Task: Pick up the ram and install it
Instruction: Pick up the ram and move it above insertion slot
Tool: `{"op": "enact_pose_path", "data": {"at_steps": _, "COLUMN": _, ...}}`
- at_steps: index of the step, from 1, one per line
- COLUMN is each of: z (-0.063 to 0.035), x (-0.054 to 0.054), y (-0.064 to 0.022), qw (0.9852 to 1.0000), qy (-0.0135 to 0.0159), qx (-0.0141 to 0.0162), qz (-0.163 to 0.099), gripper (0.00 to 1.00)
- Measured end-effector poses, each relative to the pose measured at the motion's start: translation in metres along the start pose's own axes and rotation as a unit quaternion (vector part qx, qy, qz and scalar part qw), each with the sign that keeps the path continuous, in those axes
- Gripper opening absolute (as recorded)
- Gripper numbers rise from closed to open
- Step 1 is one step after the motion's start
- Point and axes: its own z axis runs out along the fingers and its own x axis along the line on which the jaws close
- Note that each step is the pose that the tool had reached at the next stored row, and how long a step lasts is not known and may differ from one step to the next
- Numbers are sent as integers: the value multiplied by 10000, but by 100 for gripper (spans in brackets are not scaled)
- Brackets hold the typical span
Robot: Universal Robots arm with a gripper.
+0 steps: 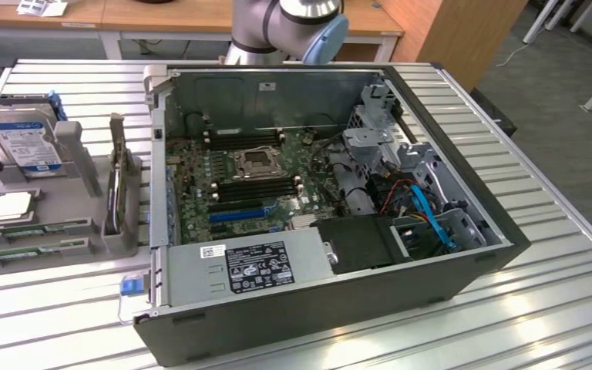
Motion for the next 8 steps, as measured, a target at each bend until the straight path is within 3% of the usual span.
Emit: {"op": "enact_pose_path", "data": {"at_steps": 8, "z": 146, "x": -44, "y": -12, "qw": 10000, "qy": 0, "qx": 0, "qz": 0, "gripper": 31}}
